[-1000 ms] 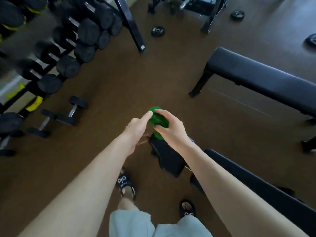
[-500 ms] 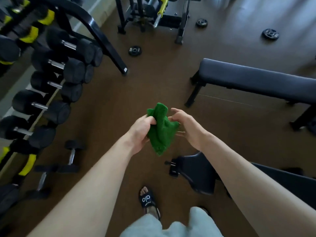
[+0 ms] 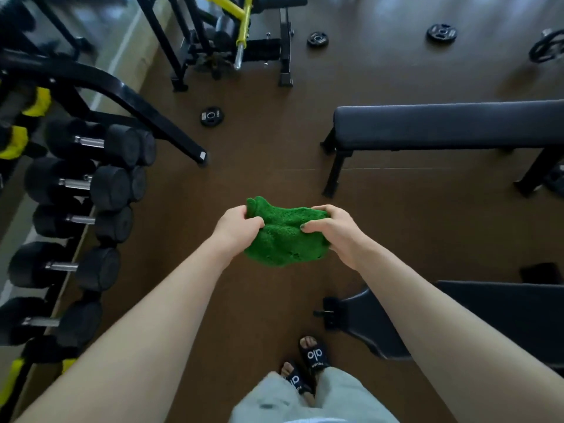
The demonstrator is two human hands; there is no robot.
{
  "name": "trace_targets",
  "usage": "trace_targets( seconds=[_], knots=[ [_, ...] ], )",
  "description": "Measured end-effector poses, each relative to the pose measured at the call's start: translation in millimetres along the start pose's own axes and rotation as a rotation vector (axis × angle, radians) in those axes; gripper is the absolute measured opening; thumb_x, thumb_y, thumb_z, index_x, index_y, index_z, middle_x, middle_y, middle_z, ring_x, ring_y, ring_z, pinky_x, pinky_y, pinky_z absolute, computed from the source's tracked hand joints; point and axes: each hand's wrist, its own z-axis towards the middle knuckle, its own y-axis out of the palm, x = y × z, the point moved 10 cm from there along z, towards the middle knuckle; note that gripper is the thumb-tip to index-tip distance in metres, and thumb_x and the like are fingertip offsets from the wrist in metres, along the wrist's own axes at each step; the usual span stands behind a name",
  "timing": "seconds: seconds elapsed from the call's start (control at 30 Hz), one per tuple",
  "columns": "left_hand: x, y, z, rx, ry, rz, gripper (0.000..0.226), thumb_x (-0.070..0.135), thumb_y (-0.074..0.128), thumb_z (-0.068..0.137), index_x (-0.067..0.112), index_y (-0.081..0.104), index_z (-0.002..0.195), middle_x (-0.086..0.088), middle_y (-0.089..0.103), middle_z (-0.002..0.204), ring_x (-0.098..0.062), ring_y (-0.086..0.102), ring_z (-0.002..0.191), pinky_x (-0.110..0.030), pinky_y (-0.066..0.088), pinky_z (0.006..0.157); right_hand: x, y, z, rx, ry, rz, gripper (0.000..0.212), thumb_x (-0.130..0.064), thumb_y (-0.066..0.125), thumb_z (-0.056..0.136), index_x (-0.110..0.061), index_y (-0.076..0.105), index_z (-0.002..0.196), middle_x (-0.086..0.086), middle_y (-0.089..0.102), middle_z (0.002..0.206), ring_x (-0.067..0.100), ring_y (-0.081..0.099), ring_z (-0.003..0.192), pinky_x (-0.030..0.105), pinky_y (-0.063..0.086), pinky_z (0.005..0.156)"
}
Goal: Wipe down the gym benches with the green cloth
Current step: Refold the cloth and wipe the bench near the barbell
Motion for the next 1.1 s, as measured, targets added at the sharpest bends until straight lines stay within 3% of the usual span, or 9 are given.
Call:
trace_targets(
  seconds=[0.1, 0.2, 0.37, 0.5, 0.63, 0.77, 0.87, 1.0, 1.1],
  knots=[
    [20.6, -5.3, 22.7, 0.047, 0.053, 0.067, 0.017, 0.025, 0.059, 0.094, 0.015, 0.068, 0.105, -0.001, 0.069, 0.099, -0.025, 0.065, 0.099, -0.038, 0.055, 0.089, -23.9, -10.4, 15.7, 0.093, -0.057, -0.168, 0.046, -0.013, 0.082, 0.082, -0.019, 0.062, 0.123, 0.002, 0.067, 0.114, 0.019, 0.069, 0.096, 0.042, 0.061, 0.086],
    [40.1, -7.6, 46.1, 0.053, 0.120, 0.122, 0.019, 0.028, 0.058, 0.095, 0.014, 0.066, 0.106, -0.002, 0.070, 0.099, -0.023, 0.065, 0.096, -0.037, 0.054, 0.081, -51.5, -19.3, 32.1, 0.192, -0.083, -0.299, 0.053, -0.019, 0.080, 0.087, -0.019, 0.055, 0.134, -0.009, 0.055, 0.100, 0.006, 0.057, 0.085, 0.029, 0.050, 0.072],
    [81.7, -10.0, 86.0, -0.023, 0.290, 0.174, 0.012, 0.029, 0.057, 0.099, 0.020, 0.062, 0.106, 0.005, 0.065, 0.094, -0.009, 0.061, 0.085, -0.025, 0.046, 0.064, -86.7, 5.1, 77.8, 0.196, -0.030, -0.158, 0.049, -0.037, 0.072, 0.091, -0.019, 0.059, 0.134, 0.000, 0.064, 0.123, 0.020, 0.065, 0.110, 0.041, 0.055, 0.097],
    [109.8, -12.9, 129.8, -0.141, 0.355, 0.163, 0.012, 0.033, 0.060, 0.100, 0.025, 0.061, 0.108, 0.010, 0.064, 0.096, -0.010, 0.061, 0.089, -0.027, 0.047, 0.068, -108.2, 35.5, 116.5, 0.110, 0.104, 0.115, 0.038, -0.049, 0.068, 0.093, -0.019, 0.070, 0.117, 0.007, 0.076, 0.111, 0.025, 0.075, 0.100, 0.047, 0.061, 0.093],
    [127.2, 0.4, 170.1, -0.359, 0.335, 0.115, 0.036, 0.037, 0.065, 0.096, 0.024, 0.063, 0.130, 0.002, 0.068, 0.116, -0.016, 0.066, 0.105, -0.037, 0.058, 0.091, -125.9, 39.6, 147.2, 0.197, 0.143, 0.126, 0.074, -0.067, 0.079, 0.063, -0.023, 0.067, 0.121, 0.005, 0.076, 0.112, 0.025, 0.075, 0.099, 0.048, 0.062, 0.090],
    [145.4, 20.5, 189.9, -0.638, 0.187, -0.077, 0.048, 0.006, 0.059, 0.094, 0.014, 0.055, 0.141, -0.010, 0.069, 0.117, -0.022, 0.073, 0.102, -0.035, 0.063, 0.087, -130.6, 6.6, 166.3, 0.382, 0.166, 0.227, 0.048, -0.033, 0.084, 0.084, -0.013, 0.063, 0.122, 0.011, 0.073, 0.112, 0.028, 0.073, 0.099, 0.049, 0.061, 0.091],
    [154.8, 29.7, 204.1, -0.750, 0.052, -0.181, 0.044, -0.003, 0.052, 0.094, 0.014, 0.053, 0.135, -0.012, 0.067, 0.120, -0.022, 0.076, 0.098, -0.032, 0.063, 0.085, -127.0, -19.9, 178.1, 0.473, 0.206, 0.312, 0.052, -0.011, 0.080, 0.085, -0.012, 0.055, 0.131, 0.015, 0.068, 0.120, 0.033, 0.070, 0.105, 0.052, 0.059, 0.094],
    [188.7, 49.3, 241.1, -0.752, 0.067, -0.101, 0.029, 0.006, 0.054, 0.100, 0.016, 0.058, 0.127, -0.012, 0.069, 0.118, -0.016, 0.075, 0.083, -0.028, 0.060, 0.075, -132.5, -61.5, 200.5, 0.526, 0.182, 0.447, 0.057, -0.001, 0.074, 0.084, -0.015, 0.050, 0.133, 0.015, 0.063, 0.123, 0.034, 0.066, 0.110, 0.050, 0.057, 0.097],
    [222.2, 64.9, 275.3, -0.637, 0.123, 0.029, 0.024, 0.022, 0.057, 0.099, 0.023, 0.064, 0.122, -0.003, 0.071, 0.110, -0.011, 0.066, 0.076, -0.028, 0.054, 0.072, -140.3, -91.6, 217.4, 0.504, 0.163, 0.579, 0.034, 0.002, 0.070, 0.082, -0.009, 0.060, 0.112, 0.017, 0.068, 0.108, 0.031, 0.069, 0.093, 0.039, 0.059, 0.076]
  ],
)
